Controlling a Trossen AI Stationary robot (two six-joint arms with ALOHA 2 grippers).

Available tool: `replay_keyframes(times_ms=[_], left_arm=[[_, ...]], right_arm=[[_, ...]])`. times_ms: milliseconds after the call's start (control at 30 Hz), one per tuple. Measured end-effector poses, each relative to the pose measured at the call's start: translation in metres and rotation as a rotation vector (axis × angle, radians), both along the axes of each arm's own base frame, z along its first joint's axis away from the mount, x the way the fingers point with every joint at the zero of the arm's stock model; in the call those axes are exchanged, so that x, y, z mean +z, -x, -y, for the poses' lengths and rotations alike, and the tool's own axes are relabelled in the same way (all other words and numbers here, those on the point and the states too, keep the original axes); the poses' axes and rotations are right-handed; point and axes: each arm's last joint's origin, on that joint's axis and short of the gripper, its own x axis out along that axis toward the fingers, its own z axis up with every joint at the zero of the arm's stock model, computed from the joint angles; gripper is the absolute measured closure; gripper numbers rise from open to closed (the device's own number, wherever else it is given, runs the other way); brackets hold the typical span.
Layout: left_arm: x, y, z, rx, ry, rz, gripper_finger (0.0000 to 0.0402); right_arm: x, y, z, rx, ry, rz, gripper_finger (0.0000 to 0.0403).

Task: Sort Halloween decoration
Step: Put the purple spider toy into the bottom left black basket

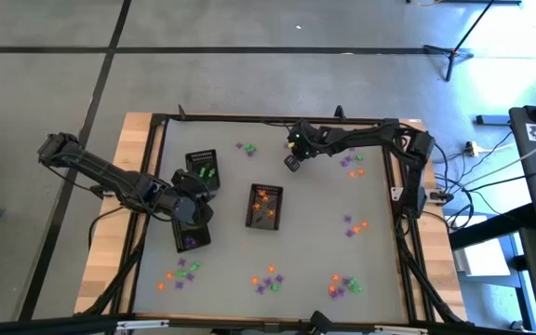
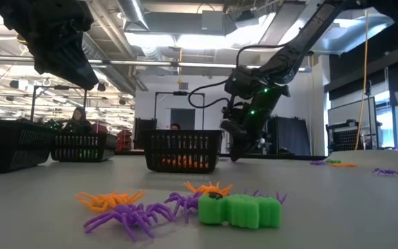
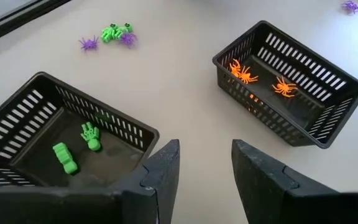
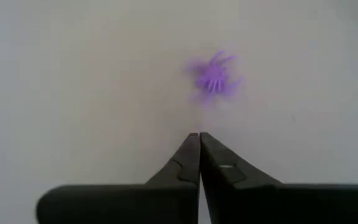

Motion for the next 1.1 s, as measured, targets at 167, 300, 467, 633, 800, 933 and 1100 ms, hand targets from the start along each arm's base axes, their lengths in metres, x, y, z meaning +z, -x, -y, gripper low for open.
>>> replay_keyframes(times_ms=[167, 300, 467, 633, 800, 933, 1100], left_arm=[[0.000, 0.000, 0.000, 0.000, 0.000, 0.000, 0.0264], [0.000, 0.000, 0.000, 0.000, 0.000, 0.000, 0.0264], [0.000, 0.000, 0.000, 0.000, 0.000, 0.000, 0.0264], [0.000, 0.000, 0.000, 0.000, 0.000, 0.000, 0.0264], [0.000, 0.000, 0.000, 0.000, 0.002, 0.006, 0.0264], [0.000, 0.000, 0.000, 0.000, 0.001, 0.004, 0.0264], [0.000, 0.000, 0.000, 0.000, 0.002, 0.005, 0.0264]], right_arm=[[0.013, -0.003, -0.004, 0.015, 0.028, 0.045, 0.0400], [0.015, -0.005, -0.005, 0.026, 0.048, 0.058, 0.0396], [0.016, -0.009, -0.001, 0.002, 0.108, 0.095, 0.0358], [0.018, -0.012, 0.003, -0.017, 0.153, 0.125, 0.0286], [0.007, -0.009, 0.011, -0.035, 0.129, 0.102, 0.0226], [-0.006, -0.007, 0.019, -0.064, 0.113, 0.068, 0.0209], [-0.005, -0.013, 0.022, -0.075, 0.112, 0.015, 0.0229]])
